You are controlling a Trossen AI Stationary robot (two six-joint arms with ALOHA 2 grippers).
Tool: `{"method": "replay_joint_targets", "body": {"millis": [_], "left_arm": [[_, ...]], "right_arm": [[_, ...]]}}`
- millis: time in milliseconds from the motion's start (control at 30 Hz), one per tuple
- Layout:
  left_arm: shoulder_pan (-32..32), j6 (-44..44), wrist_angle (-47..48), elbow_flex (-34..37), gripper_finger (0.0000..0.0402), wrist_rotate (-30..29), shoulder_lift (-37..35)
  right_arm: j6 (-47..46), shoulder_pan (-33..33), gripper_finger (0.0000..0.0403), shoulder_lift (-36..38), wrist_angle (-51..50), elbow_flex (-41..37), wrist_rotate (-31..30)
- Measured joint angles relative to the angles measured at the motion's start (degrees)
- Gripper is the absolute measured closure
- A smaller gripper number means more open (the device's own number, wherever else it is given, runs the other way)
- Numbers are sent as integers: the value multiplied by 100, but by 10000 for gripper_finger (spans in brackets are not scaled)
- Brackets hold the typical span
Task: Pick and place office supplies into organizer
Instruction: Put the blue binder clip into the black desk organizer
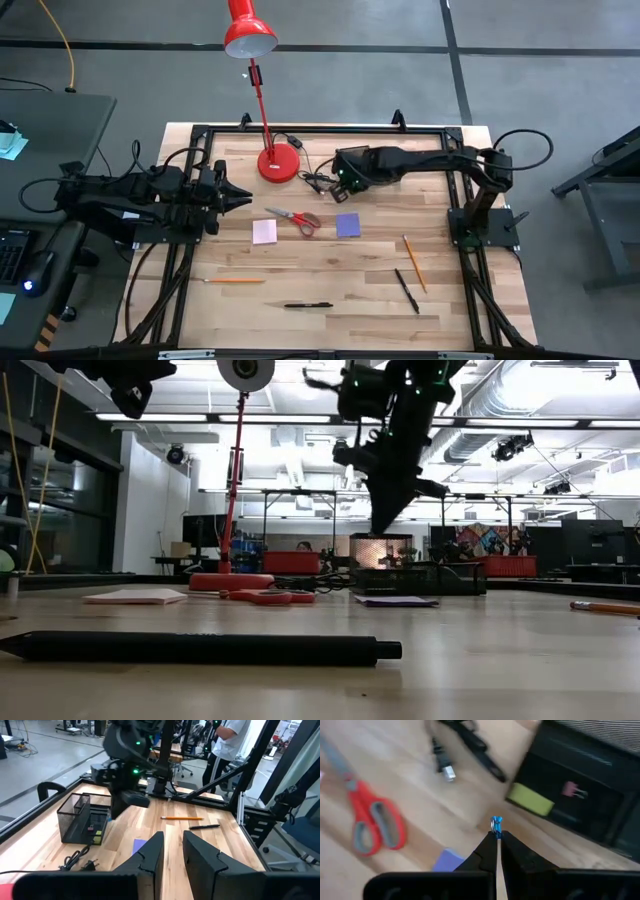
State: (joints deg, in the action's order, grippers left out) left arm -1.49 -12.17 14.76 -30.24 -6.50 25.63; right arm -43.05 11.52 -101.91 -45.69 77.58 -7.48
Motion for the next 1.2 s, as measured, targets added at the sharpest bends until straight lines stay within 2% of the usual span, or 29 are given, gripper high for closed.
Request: {"method": "replay_joint_targets", "body": {"millis": [200,667,1200], "left_arm": [[0,-25,-3,0,339,-2,0],[1,-29,-8,0,339,-2,0],[-1,-27,-1,0,339,-2,2]], "right_arm": [[-78,265,403,-51,-456,-9,-46],[57,646,403,-475,-272,-17,211],[7,812,398,-516,-196,-20,107]]}}
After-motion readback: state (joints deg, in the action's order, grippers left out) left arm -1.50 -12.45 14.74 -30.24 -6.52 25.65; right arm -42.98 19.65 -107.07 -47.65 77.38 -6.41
